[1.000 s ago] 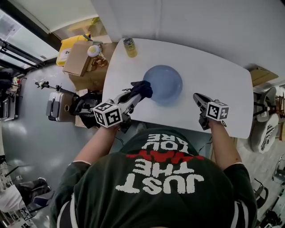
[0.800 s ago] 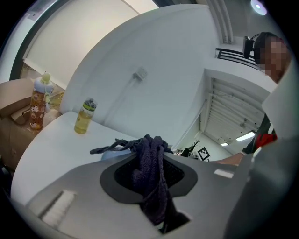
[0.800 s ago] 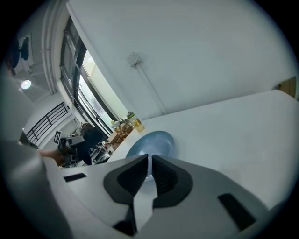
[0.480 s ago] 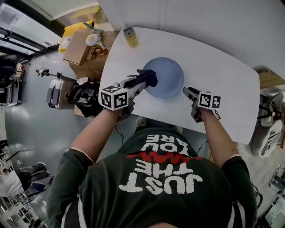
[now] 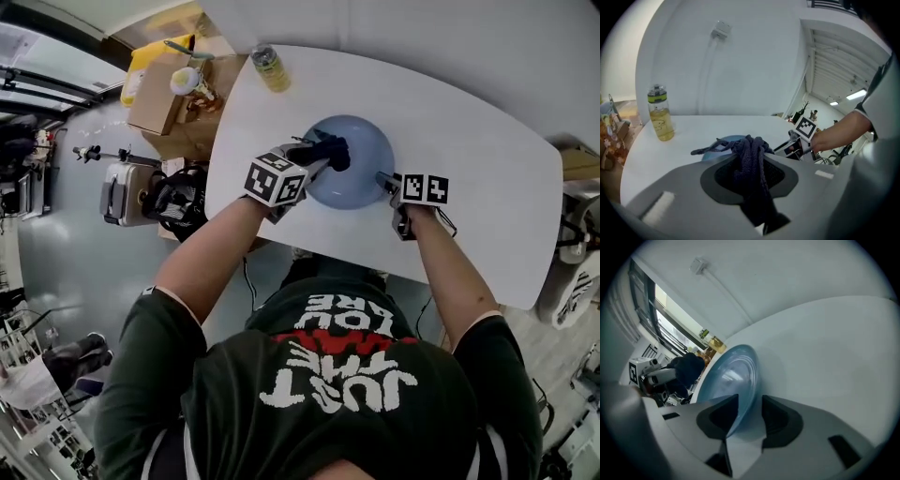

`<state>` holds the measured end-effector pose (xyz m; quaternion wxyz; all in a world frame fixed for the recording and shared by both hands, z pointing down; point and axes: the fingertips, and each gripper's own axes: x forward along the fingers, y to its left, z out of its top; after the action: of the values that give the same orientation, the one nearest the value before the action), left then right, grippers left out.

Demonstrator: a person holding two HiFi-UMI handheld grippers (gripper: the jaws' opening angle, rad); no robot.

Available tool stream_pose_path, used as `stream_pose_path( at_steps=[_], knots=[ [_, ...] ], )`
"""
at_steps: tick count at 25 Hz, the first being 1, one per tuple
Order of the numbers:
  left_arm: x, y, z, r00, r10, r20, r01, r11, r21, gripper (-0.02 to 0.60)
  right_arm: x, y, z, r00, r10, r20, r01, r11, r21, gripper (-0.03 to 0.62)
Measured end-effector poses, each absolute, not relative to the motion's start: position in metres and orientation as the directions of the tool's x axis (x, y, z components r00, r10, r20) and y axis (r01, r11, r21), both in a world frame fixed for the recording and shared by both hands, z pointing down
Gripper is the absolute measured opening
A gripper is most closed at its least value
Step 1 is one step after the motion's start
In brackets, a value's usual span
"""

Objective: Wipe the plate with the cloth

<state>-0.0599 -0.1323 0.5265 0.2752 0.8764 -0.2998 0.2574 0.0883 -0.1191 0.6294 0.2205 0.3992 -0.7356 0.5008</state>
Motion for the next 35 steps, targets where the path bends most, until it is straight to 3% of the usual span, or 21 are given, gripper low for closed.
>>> stream_pose_path(
  at_steps=[2, 4, 9, 13, 16, 22, 27, 32, 35],
  knots=[
    [-0.054, -0.141, 0.543, 0.658, -0.364, 0.659, -0.668, -0.687, 0.288, 0.095, 0.09, -0.124, 0.633, -0.542, -0.371, 0.754, -0.838, 0.173, -0.518, 0.082],
    [-0.051, -0.15, 0.561, 0.613, -0.354, 0.706, -0.681, -0.69, 0.245, 0.095, 0.09, -0.128, 0.633, -0.518, -0.373, 0.769, -0.854, 0.172, -0.492, 0.044],
    [-0.047, -0.179, 0.614, 0.467, -0.366, 0.805, -0.719, -0.687, 0.105, 0.095, 0.079, -0.133, 0.635, -0.523, -0.355, 0.775, -0.852, 0.206, -0.481, 0.023],
    [-0.017, -0.189, 0.627, 0.463, -0.352, 0.813, -0.676, -0.734, 0.067, 0.094, 0.076, -0.132, 0.636, -0.528, -0.344, 0.776, -0.849, 0.213, -0.483, 0.023],
    [0.019, -0.182, 0.627, 0.507, -0.299, 0.809, -0.566, -0.823, 0.052, 0.089, 0.077, -0.131, 0.635, -0.54, -0.342, 0.769, -0.841, 0.203, -0.501, 0.023],
    [0.055, -0.134, 0.631, 0.546, -0.128, 0.828, -0.22, -0.975, -0.005, 0.083, 0.083, -0.138, 0.637, -0.563, -0.365, 0.741, -0.822, 0.154, -0.548, 0.015],
    [0.054, -0.106, 0.633, 0.523, -0.036, 0.851, -0.064, -0.998, -0.002, 0.081, 0.086, -0.141, 0.639, -0.568, -0.4, 0.72, -0.807, 0.096, -0.583, 0.015],
    [0.056, -0.046, 0.631, 0.496, 0.143, 0.856, 0.129, -0.988, 0.091, 0.081, 0.087, -0.147, 0.639, -0.557, -0.423, 0.715, -0.806, 0.067, -0.588, 0.016],
    [0.054, -0.024, 0.634, 0.466, 0.188, 0.865, 0.176, -0.977, 0.117, 0.081, 0.09, -0.149, 0.637, -0.537, -0.443, 0.718, -0.817, 0.063, -0.572, 0.017]
  ],
)
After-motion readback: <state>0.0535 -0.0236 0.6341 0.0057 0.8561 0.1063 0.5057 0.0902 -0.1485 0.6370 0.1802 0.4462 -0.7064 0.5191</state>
